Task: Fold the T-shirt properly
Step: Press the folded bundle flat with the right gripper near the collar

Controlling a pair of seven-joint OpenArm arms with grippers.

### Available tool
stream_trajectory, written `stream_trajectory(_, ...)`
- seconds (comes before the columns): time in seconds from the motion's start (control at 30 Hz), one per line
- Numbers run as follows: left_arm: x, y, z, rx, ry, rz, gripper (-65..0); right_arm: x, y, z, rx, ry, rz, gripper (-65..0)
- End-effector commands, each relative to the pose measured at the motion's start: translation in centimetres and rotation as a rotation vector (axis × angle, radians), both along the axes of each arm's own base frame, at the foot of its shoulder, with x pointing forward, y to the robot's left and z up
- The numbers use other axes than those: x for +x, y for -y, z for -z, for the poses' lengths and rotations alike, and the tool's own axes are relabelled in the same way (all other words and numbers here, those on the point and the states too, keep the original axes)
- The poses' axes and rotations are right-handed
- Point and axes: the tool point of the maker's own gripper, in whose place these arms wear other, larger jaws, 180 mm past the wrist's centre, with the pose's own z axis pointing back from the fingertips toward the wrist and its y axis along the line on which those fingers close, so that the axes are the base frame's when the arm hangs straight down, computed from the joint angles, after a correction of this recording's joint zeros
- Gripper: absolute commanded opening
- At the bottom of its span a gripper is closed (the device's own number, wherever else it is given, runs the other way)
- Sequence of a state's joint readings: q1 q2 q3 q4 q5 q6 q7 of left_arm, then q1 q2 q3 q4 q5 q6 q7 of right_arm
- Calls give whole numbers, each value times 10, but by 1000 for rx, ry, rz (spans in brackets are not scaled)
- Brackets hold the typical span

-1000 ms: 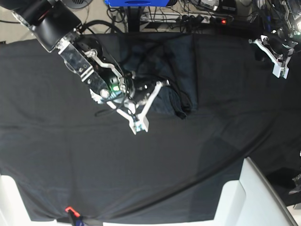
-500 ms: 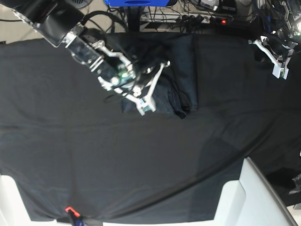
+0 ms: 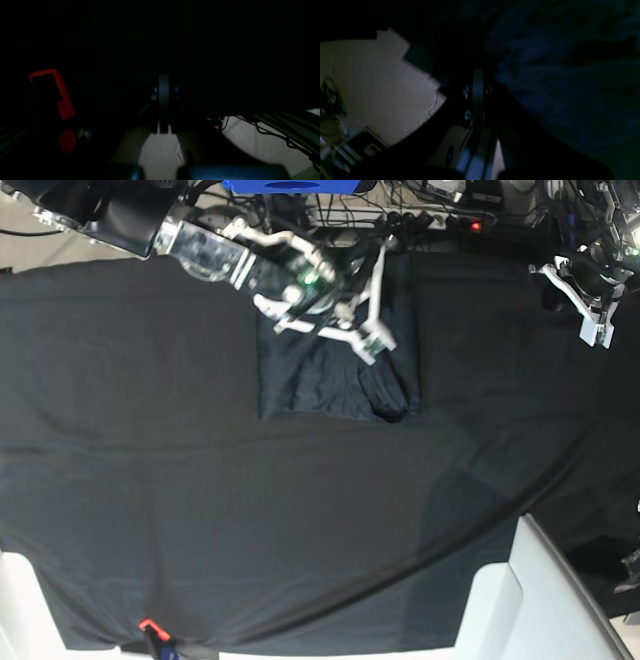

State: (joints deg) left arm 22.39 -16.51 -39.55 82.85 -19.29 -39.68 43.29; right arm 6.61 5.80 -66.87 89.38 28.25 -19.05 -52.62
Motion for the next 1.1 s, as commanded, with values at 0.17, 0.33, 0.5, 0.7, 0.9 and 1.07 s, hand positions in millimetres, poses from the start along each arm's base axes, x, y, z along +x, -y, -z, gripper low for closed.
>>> stream_trajectory(0.17, 6, -6, -9, 19, 28, 13, -650, 3, -22, -28, 77, 52, -59, -650)
stream_trajectory(0.33, 6, -9, -11, 26, 27, 13, -650, 31, -12, -44, 106, 94, 14, -650)
stream_trajectory(0.5, -7, -24, -5, 125, -52, 38, -650, 47, 3, -24, 53, 82, 76, -650)
stream_trajectory(0.7, -7, -32, -8, 172, -71, 55, -650, 59, 12, -4, 26, 110, 112, -650)
stream_trajectory(0.9, -8, -30, -7, 168, -72, 57, -650, 36, -7, -5, 40, 102, 32, -650)
stream_trajectory(1.07, -8, -30, -7, 167, -72, 55, -650, 17, -30, -7, 59, 87, -27, -650)
